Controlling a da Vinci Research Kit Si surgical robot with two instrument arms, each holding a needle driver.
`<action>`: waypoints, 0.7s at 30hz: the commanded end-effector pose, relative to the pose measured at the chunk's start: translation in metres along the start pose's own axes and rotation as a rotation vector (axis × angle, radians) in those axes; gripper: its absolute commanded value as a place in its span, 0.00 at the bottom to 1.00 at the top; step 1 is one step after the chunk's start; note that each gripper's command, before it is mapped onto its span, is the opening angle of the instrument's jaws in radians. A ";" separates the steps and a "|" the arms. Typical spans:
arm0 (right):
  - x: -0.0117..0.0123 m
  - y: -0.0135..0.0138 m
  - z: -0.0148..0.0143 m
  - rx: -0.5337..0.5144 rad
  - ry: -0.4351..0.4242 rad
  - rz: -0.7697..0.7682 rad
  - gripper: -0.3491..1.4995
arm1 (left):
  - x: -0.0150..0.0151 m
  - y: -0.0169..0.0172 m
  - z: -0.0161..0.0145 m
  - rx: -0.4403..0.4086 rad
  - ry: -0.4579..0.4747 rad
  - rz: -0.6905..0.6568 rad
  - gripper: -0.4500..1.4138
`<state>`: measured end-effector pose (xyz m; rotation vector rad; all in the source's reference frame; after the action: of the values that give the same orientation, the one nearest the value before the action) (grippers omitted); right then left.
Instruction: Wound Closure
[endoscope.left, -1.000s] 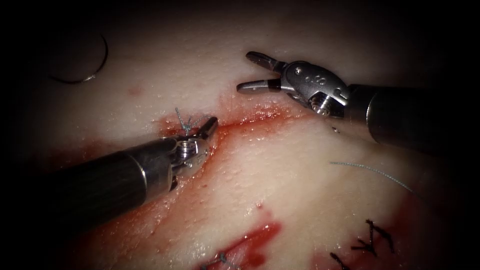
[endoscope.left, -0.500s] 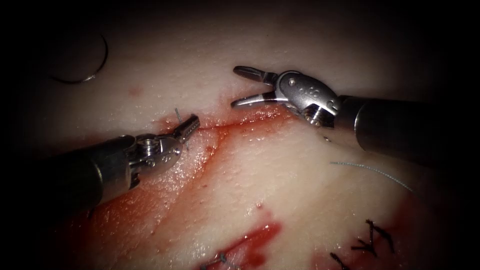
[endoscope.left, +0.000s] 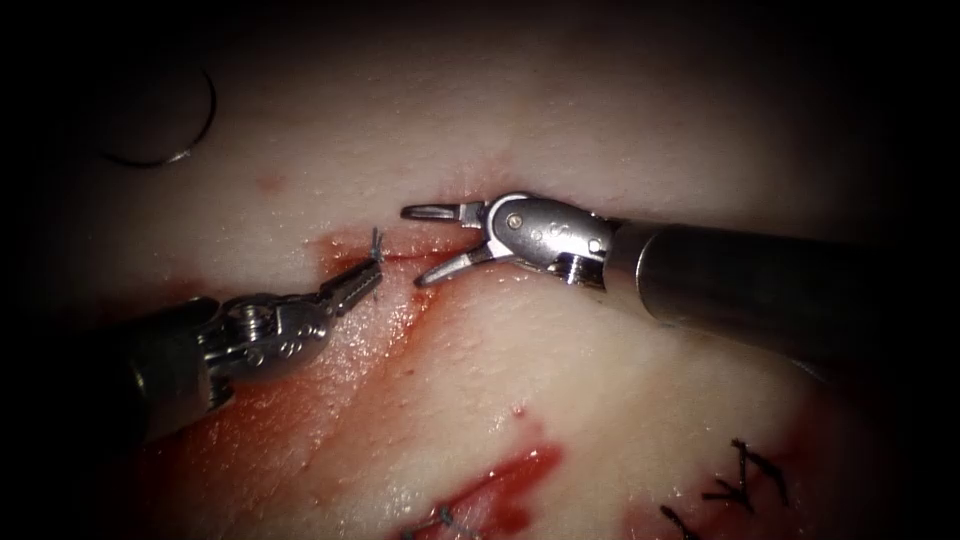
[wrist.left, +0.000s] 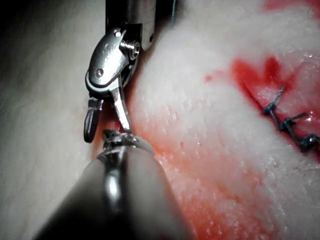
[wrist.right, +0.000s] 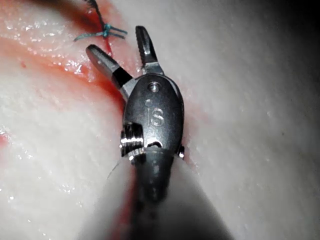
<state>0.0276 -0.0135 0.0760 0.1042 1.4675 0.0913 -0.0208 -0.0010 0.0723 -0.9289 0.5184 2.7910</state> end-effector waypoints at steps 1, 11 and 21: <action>0.0000 0.0006 0.0016 -0.005 -0.006 -0.036 0.86 | 0.0000 -0.0003 0.0011 0.004 0.003 -0.006 0.00; 0.0014 -0.0011 0.0057 -0.040 -0.042 -0.195 0.87 | -0.0018 0.0007 0.0014 -0.031 -0.015 0.000 0.00; 0.0015 -0.0016 0.0075 -0.049 -0.046 -0.203 0.87 | -0.0017 0.0011 0.0007 -0.033 -0.020 0.001 0.00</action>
<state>0.0342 -0.0155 0.0748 -0.0798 1.4163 -0.0383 -0.0195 -0.0024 0.0737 -0.9053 0.4682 2.8157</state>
